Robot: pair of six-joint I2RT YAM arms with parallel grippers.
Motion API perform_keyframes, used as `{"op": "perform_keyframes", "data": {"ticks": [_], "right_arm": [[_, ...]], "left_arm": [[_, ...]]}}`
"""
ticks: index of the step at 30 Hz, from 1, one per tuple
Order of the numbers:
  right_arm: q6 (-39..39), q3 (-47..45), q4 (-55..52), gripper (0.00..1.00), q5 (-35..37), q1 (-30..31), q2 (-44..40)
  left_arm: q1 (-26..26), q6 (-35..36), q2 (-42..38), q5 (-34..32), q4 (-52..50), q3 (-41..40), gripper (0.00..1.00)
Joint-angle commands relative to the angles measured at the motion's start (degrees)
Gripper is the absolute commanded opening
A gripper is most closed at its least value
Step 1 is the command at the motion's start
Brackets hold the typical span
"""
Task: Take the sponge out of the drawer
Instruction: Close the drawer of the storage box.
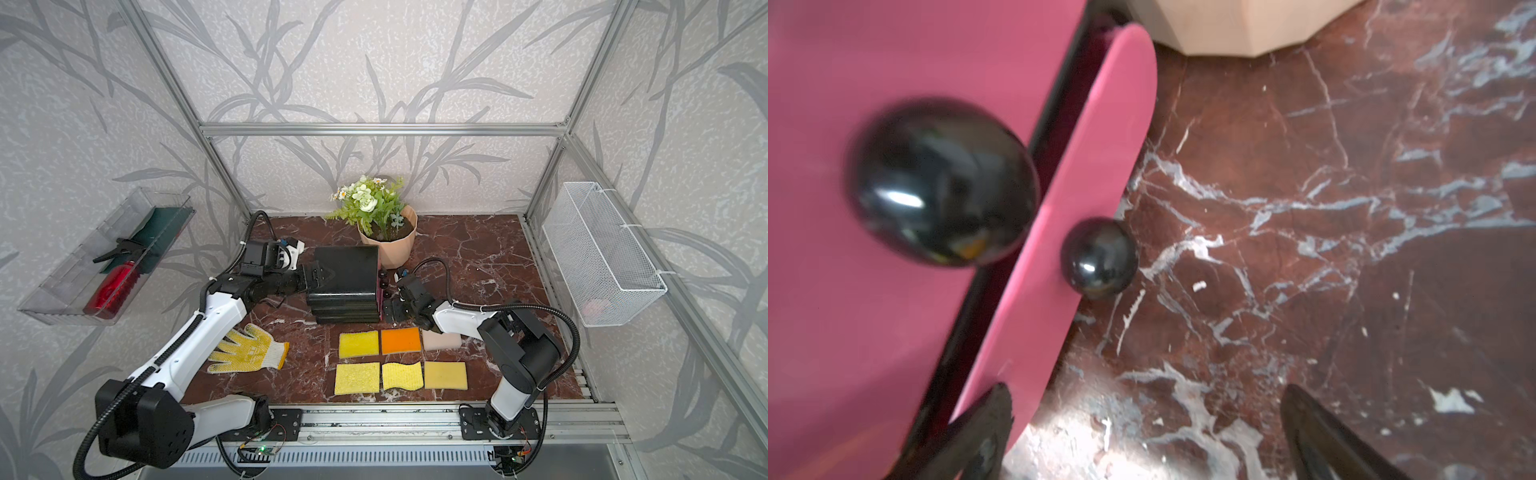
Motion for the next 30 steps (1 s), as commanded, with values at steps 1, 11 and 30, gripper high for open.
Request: {"op": "perform_keyframes", "data": {"ticks": [1,11,30], "right_arm": [[1.34,-0.09,4.44,0.99,-0.19,0.77,0.94],[0.95,-0.76,4.60,0.99,1.17,1.72,-0.58],[0.51,-6.50,-2.72,0.99,8.27,-7.73,-13.96]], "left_arm": [[-0.56,-0.16,0.62,4.04,1.85,-0.58,0.99],[-1.69,-1.59,1.60,8.25,5.30,-1.74,0.99],[-11.16,-7.28,2.83,1.06,11.30,-3.58,0.99]]}}
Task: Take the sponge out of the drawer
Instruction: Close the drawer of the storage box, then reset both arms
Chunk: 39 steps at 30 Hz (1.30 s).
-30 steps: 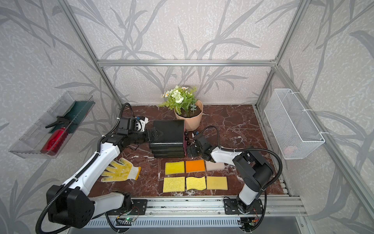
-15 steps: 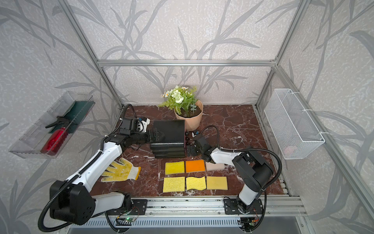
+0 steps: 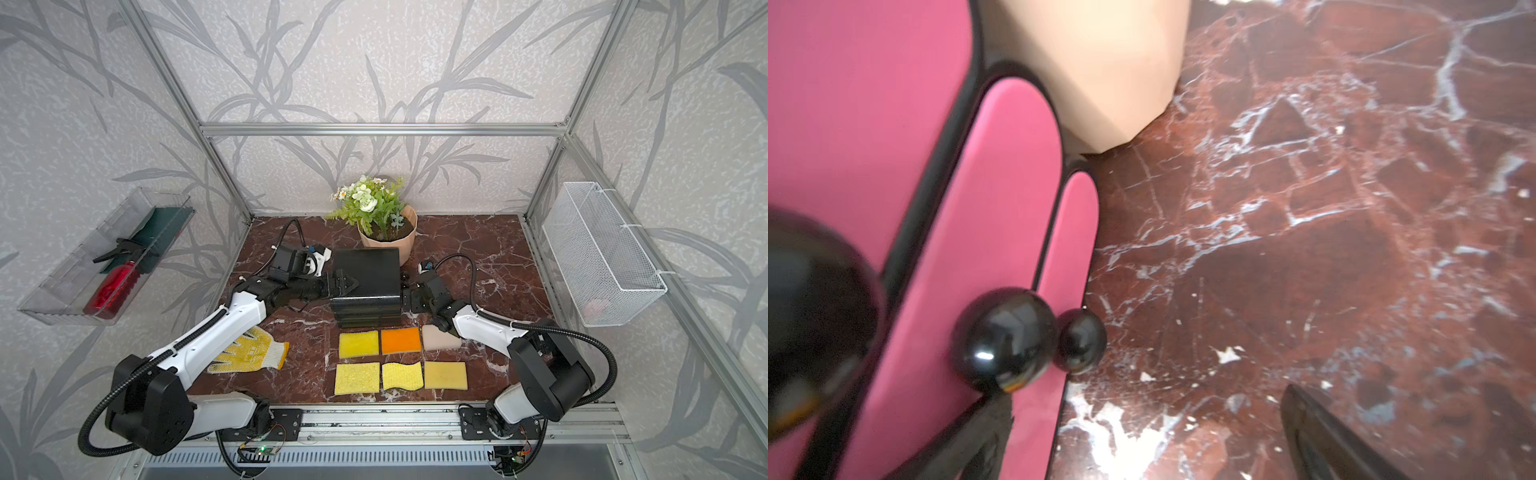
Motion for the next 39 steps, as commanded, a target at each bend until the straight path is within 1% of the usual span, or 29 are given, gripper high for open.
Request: {"op": "perform_keyframes", "data": {"ticks": [1,2,4,8,11,13,16,17,18,21,24,26,27,31,32,33,36,39], "right_arm": [[0.25,-0.98,-0.93,0.99,-0.44,-1.96,-2.48],[0.21,-1.17,-1.46,0.99,-0.36,-2.60,-3.25],[0.08,-1.97,-2.32,0.99,-0.15,-3.88,-5.08],[-0.22,-4.69,-4.62,0.99,0.02,-7.79,-11.11],[0.16,-6.75,-6.52,0.99,1.86,-11.32,-17.55],[-0.54,-7.56,-7.97,0.99,2.49,-13.65,-21.55],[-3.22,-7.27,-11.58,0.99,4.71,-16.24,-26.09],[-3.95,-6.92,-12.80,0.99,5.75,-17.03,-26.99],[-4.64,-7.02,-13.58,0.99,6.68,-17.94,-27.70],[-7.32,-8.87,-13.23,0.99,8.12,-20.55,-29.23],[-8.23,-11.75,-10.47,0.99,9.32,-23.39,-29.98],[-7.84,-13.22,-8.67,0.99,12.01,-24.36,-30.08],[-8.07,-13.93,-7.48,0.99,13.88,-24.53,-30.01],[-10.76,-16.71,-0.13,0.99,16.66,-24.73,-27.85],[-11.11,-17.68,2.52,0.99,16.72,-24.72,-27.02],[-11.34,-18.77,5.47,0.99,16.76,-24.73,-26.07],[-13.06,-21.97,14.64,0.99,16.28,-24.72,-23.27],[-15.36,-22.93,20.98,0.99,13.67,-24.68,-19.65]], "left_arm": [[-0.49,-1.98,-1.90,0.40,3.02,-0.61,0.99],[-0.51,-1.49,-2.85,-1.43,1.94,-0.27,0.99],[-0.47,0.39,-5.42,-7.31,-1.25,0.65,0.99],[-0.45,5.96,-11.07,-21.58,-6.13,2.38,0.99],[-0.24,8.88,-12.77,-33.85,-7.82,3.36,0.99],[-0.10,10.74,-12.40,-40.37,-7.40,3.72,0.99],[1.51,15.01,-9.77,-48.78,-6.70,3.87,0.99],[2.59,13.77,-8.91,-54.25,-6.18,2.92,0.99],[4.61,13.75,-8.65,-56.28,-4.15,0.97,0.99],[10.14,14.85,-9.75,-53.34,5.53,-7.89,0.99],[13.34,17.26,-11.27,-52.35,16.94,-16.70,0.99],[15.51,17.83,-10.90,-49.43,24.45,-20.79,0.99],[16.27,18.90,-10.03,-48.61,29.46,-22.48,0.99],[19.32,20.13,-4.57,-47.81,39.15,-24.71,0.99],[20.02,20.49,-3.18,-47.44,43.39,-26.32,0.99],[20.53,21.09,-1.82,-46.75,49.67,-28.35,0.99],[21.30,24.38,0.94,-45.03,57.39,-31.22,0.99],[21.94,25.65,4.56,-43.35,68.52,-35.04,0.99]]}}
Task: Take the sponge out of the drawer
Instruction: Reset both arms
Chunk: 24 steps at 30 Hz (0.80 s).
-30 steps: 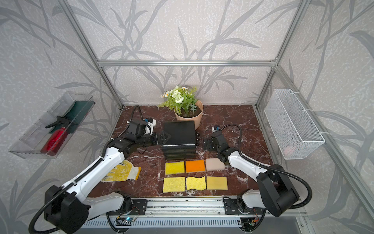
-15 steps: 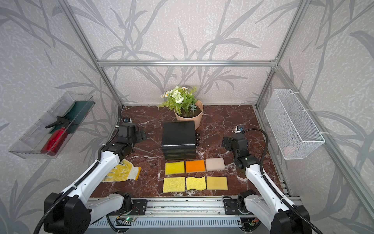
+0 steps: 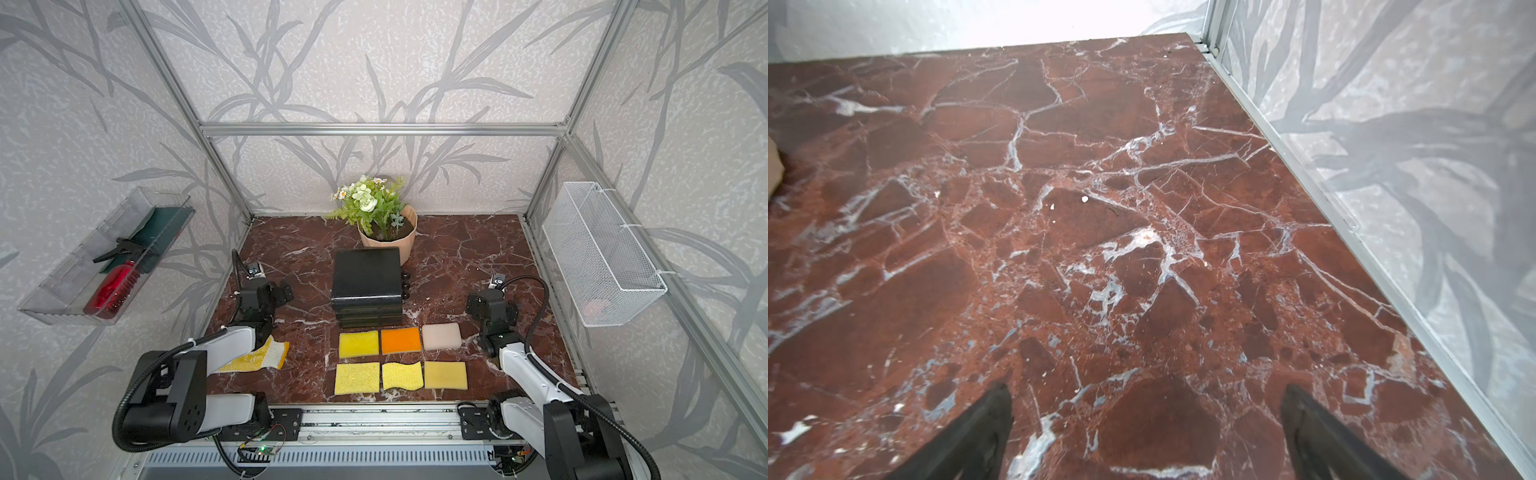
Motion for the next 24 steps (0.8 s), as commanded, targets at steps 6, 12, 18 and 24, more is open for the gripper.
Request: {"op": "perform_keyframes", "data": {"ticks": [6,12,18,24], "right_arm": [[-9.38,-1.74,24.51,0.99,-6.86,-0.17,8.94],[-15.03,-6.59,46.99,0.99,-10.13,-0.12,16.76],[-16.17,-6.48,60.88,0.99,-11.37,-0.03,30.09],[-14.64,2.01,42.26,0.99,-10.59,-0.71,28.28]], "left_arm": [[1.20,6.04,13.43,8.10,29.97,-3.44,0.99],[1.67,5.54,12.98,8.31,24.94,-1.46,1.00],[1.62,5.36,12.57,8.02,24.45,-1.45,0.99],[1.56,5.74,12.50,8.43,23.71,-1.13,0.99]]}}
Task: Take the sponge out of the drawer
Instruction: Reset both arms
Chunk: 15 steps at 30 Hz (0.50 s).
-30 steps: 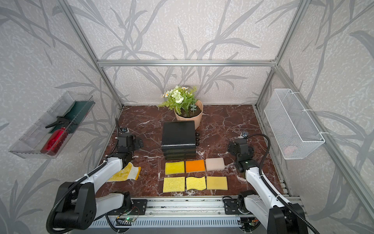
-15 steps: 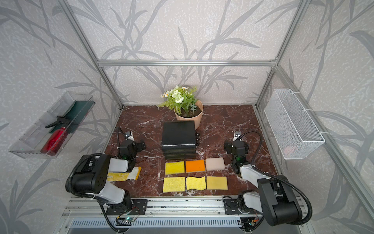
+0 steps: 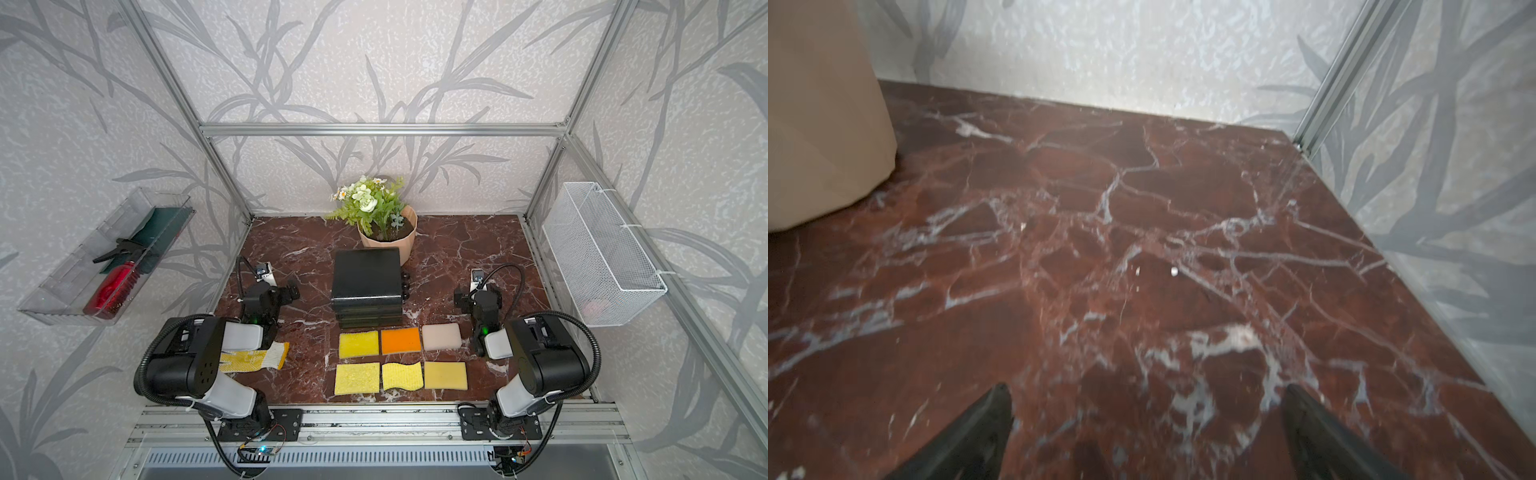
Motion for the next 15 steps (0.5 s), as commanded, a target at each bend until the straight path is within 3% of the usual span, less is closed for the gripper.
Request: {"op": "perform_keyframes", "data": {"ticks": [1,4,15], "right_arm": [[0.54,3.97,-5.58,0.99,0.25,-0.22,-0.94],[-0.55,2.85,0.26,0.99,0.45,-0.17,1.06],[-0.34,2.79,-0.96,0.99,0.98,0.14,0.37]], "left_arm": [[0.26,1.46,0.19,0.39,2.24,0.42,0.99],[0.15,1.51,0.19,0.33,2.16,0.45,0.99],[0.15,1.50,0.17,0.36,2.08,0.49,0.99]]}}
